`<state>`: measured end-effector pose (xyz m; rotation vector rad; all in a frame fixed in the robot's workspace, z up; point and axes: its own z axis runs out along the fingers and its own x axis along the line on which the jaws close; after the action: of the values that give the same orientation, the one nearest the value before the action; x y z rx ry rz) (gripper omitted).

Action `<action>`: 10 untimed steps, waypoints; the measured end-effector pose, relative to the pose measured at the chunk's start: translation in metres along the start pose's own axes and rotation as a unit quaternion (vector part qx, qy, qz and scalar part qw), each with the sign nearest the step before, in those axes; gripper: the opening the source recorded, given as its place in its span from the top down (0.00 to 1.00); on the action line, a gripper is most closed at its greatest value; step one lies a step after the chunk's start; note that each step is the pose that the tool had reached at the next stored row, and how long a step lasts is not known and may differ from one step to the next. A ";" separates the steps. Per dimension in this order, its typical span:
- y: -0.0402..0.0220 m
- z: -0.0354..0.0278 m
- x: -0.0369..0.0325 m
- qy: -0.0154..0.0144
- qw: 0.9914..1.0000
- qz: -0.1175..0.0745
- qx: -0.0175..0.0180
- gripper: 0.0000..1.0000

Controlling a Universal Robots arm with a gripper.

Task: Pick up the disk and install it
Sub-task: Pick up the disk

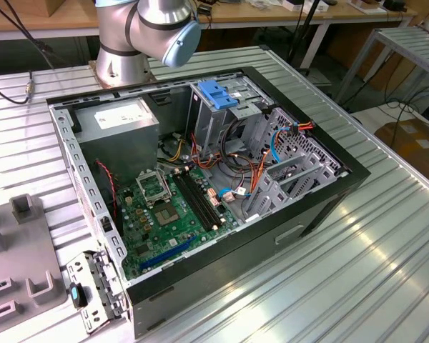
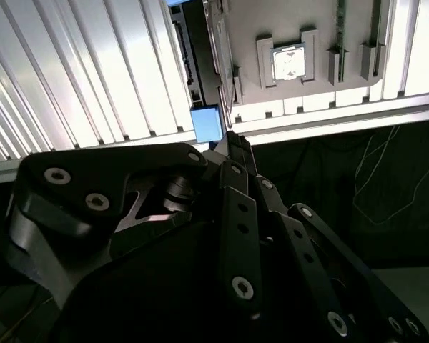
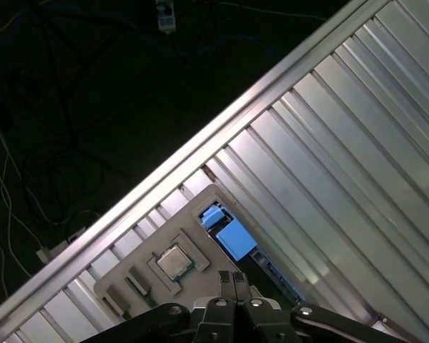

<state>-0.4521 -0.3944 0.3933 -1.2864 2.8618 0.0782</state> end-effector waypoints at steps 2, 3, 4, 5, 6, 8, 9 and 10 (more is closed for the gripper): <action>0.0000 0.0000 0.0000 0.000 1.000 -0.004 0.000 0.89; 0.0000 0.0000 0.0000 0.000 1.000 -0.006 0.000 0.89; 0.0000 0.0000 0.0000 0.000 1.000 -0.008 0.000 0.89; 0.0000 0.0000 0.0000 0.000 1.000 -0.010 0.000 0.89; 0.0000 0.0000 0.0000 0.001 1.000 -0.012 0.000 0.89; 0.0000 0.0000 0.0000 0.001 1.000 -0.016 0.000 0.89; 0.0000 0.0000 0.0000 0.001 1.000 -0.019 0.000 0.89; 0.0000 0.0000 0.0000 0.001 1.000 -0.024 -0.001 0.89</action>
<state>-0.4521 -0.3944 0.3933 -1.3557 2.8310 0.0783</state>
